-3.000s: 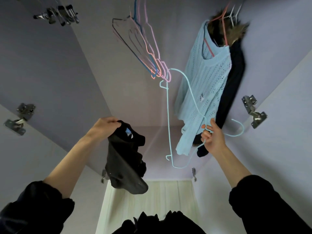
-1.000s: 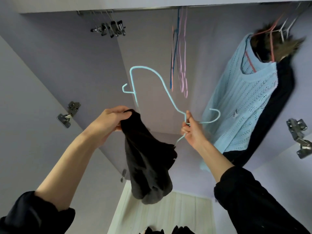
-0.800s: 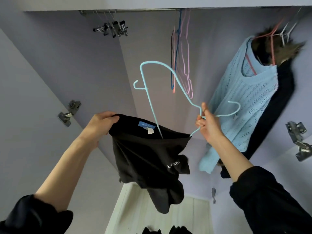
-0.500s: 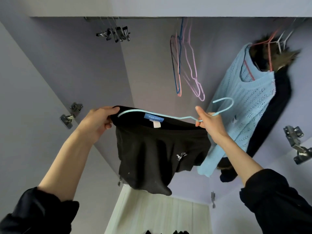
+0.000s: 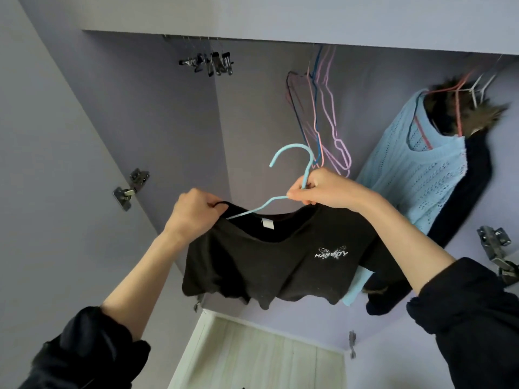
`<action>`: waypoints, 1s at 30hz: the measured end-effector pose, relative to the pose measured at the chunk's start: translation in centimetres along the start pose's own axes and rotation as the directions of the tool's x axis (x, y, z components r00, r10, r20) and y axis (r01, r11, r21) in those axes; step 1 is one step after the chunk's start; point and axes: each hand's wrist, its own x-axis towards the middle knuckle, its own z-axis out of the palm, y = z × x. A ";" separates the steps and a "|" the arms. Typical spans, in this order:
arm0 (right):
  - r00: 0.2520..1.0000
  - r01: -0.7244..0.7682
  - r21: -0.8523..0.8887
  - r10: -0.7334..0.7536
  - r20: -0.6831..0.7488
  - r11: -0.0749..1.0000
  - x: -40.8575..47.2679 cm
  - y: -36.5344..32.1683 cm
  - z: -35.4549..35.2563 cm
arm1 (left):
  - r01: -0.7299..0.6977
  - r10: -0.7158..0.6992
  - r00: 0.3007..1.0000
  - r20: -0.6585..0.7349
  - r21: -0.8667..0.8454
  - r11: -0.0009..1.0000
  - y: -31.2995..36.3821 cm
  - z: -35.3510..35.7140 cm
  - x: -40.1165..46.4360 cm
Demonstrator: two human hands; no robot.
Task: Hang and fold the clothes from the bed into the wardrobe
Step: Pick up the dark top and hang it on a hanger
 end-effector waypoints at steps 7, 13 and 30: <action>0.995 0.095 0.019 -0.094 -0.014 0.995 0.7 -0.5 -0.1 | -0.209 0.207 0.973 0.103 0.017 0.978 -1.4 0.6 -0.4; 0.992 0.126 0.071 -0.126 -0.011 0.989 0.6 -0.4 -0.2 | -0.304 0.298 0.945 0.132 0.027 0.952 -3.1 0.0 -0.6; 0.965 0.080 0.057 -0.063 -0.255 0.995 -0.4 2.6 0.0 | -0.280 0.330 0.815 -0.477 0.173 0.944 -3.0 0.6 -1.2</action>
